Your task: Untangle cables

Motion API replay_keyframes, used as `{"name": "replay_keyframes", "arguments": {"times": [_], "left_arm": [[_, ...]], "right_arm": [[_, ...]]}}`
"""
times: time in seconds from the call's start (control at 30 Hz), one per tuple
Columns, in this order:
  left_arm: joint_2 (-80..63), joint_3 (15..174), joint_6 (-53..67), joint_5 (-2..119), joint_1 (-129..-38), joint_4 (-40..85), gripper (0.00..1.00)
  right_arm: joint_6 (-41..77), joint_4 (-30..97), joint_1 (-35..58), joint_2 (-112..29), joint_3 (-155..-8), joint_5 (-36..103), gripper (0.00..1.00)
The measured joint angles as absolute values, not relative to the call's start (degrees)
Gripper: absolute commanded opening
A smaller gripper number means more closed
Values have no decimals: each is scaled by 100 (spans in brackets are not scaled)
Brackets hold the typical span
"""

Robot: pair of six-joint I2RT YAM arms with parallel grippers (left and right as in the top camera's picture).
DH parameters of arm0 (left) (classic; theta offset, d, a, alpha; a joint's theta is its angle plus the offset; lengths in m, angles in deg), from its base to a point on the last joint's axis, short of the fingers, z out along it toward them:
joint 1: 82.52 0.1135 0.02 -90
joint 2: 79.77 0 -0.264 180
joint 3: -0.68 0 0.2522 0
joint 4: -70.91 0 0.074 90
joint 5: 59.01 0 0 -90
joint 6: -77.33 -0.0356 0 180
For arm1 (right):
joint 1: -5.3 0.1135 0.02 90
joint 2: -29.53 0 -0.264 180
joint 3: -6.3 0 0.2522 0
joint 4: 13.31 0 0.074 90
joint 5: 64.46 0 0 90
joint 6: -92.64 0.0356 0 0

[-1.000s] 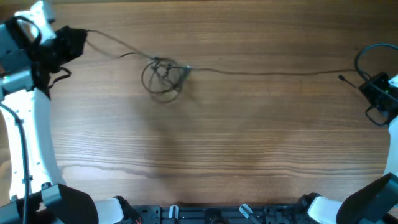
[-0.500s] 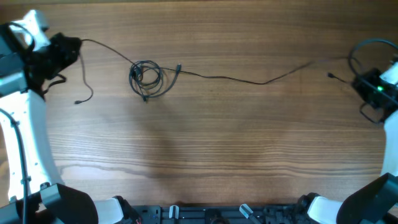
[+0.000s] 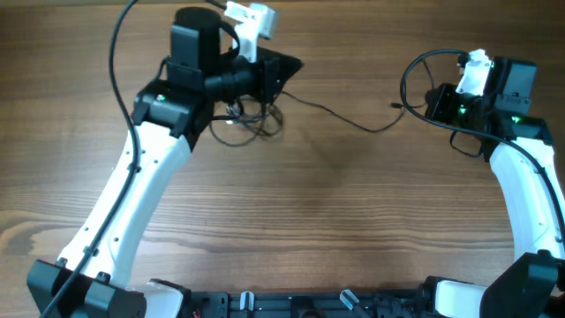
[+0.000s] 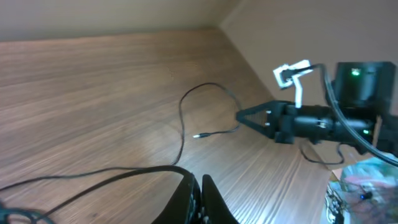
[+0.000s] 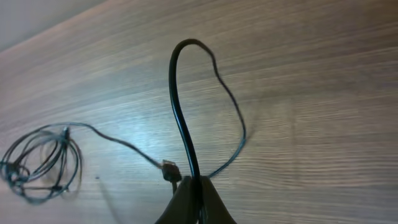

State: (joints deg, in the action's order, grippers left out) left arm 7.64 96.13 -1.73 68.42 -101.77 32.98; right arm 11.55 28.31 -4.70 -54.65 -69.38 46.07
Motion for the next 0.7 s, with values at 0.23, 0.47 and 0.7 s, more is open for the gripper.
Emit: {"name": "replay_keyframes", "arguments": {"times": [0.23,0.47,0.7], "left_arm": [[764,9613,-127,5816,-10306,2890,4],[771,9613,-135,4914,-10306,2735,70],[1112,9615,-146,4227,-10286,2505,100]], "right_arm": [[1157,2877,-470,-5465,-6938,4483,4],[1157,2964,-470,-5465,-6938,4616,4],[1157,3010,-470,-5465,-6938,4649,4]]}}
